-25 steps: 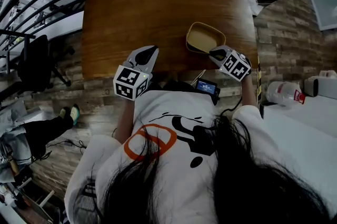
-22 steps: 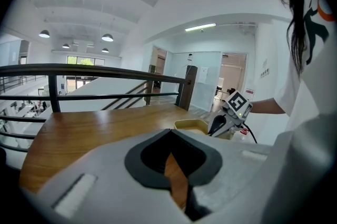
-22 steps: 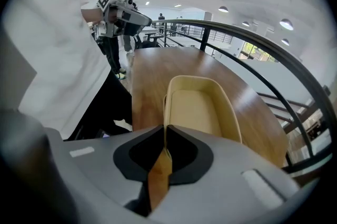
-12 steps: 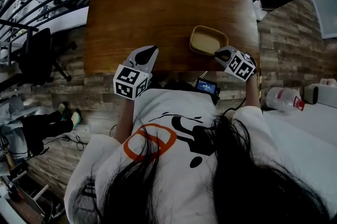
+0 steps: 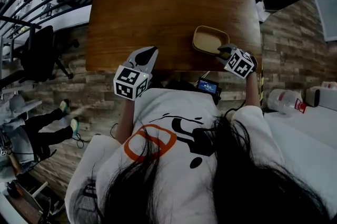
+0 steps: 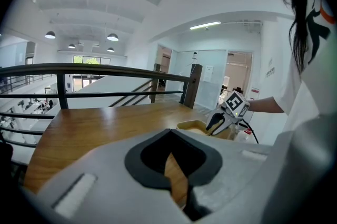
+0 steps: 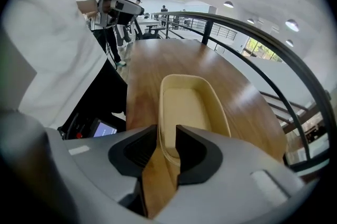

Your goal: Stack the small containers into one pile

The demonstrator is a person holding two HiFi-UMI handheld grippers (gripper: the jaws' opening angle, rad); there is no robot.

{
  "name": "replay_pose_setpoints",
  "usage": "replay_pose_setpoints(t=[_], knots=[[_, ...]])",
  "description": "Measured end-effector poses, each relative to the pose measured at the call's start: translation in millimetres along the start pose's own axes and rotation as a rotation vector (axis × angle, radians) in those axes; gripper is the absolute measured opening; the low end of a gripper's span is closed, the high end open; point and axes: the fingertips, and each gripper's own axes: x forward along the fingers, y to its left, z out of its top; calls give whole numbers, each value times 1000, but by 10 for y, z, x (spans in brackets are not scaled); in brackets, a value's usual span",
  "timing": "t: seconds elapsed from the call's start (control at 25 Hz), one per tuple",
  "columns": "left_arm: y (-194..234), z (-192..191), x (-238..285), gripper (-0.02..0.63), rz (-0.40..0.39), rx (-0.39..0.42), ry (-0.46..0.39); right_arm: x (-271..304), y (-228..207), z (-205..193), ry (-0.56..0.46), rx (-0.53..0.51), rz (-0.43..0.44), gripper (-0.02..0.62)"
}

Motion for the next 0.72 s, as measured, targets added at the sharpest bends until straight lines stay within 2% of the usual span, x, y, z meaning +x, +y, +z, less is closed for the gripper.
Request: replay_pose_setpoints(t=[0.4, 0.72], knots=[[-33, -68, 4, 0, 3, -9, 19, -116, -84, 378, -190, 115, -53, 118], [-55, -187, -40, 0, 10, -31, 49, -126, 30, 710, -296, 153, -44, 104]])
